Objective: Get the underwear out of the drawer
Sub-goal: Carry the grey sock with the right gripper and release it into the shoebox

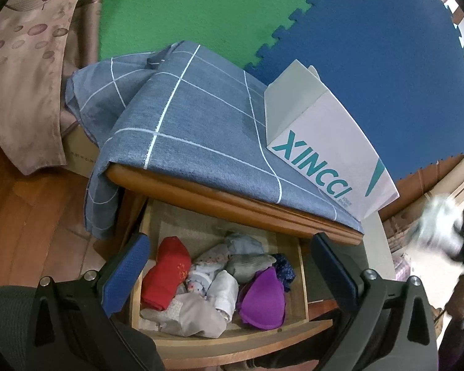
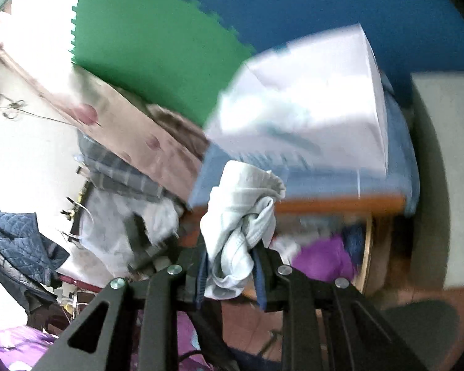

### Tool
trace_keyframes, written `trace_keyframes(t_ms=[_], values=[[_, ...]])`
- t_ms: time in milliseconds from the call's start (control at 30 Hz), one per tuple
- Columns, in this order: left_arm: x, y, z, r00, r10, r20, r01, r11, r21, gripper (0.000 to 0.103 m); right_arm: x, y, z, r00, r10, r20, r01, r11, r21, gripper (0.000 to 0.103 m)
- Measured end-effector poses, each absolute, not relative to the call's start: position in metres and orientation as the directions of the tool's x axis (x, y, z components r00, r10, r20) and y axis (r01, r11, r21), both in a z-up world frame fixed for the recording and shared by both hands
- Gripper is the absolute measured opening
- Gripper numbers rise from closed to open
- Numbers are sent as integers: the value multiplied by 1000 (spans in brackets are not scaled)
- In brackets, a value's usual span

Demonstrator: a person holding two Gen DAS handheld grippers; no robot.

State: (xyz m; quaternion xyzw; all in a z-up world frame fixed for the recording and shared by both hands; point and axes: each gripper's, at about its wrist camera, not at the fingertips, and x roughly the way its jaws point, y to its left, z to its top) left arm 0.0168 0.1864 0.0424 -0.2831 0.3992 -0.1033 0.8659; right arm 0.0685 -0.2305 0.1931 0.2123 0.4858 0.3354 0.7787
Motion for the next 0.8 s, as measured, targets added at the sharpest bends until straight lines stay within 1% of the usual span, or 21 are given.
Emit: trace_keyframes(t_ms=[100, 233, 367, 467, 533, 567, 633, 700, 800], values=[[18, 186, 42, 654, -409, -637, -49, 817, -575, 102, 97, -229, 223, 355, 705, -614, -349, 709, 612, 25], [18, 185, 42, 653, -406, -639, -47, 821, -569, 102, 151, -225, 235, 397, 655, -643, -339, 756, 561, 25], [19, 180, 41, 643, -404, -651, -35, 833, -553, 102, 214, -216, 216, 400, 573, -716, -288, 820, 495, 25], [21, 176, 41, 636, -405, -657, -23, 841, -541, 102, 251, -210, 191, 394, 494, -775, -259, 869, 422, 25], [21, 174, 40, 630, -405, -663, -22, 844, -536, 102, 269, -203, 181, 411, 420, -809, -253, 905, 342, 25], [22, 174, 40, 627, -407, -664, -19, 844, -536, 102, 279, -198, 177, 424, 383, -821, -262, 919, 293, 24], [23, 173, 39, 623, -409, -667, -18, 845, -534, 102, 292, -192, 169, 417, 356, -836, -270, 927, 260, 25], [24, 173, 38, 616, -410, -672, -19, 846, -533, 102, 299, -180, 159, 424, 284, -860, -275, 945, 176, 24], [26, 172, 37, 610, -412, -677, -18, 847, -531, 102, 311, -168, 146, 419, 223, -880, -278, 954, 110, 24]])
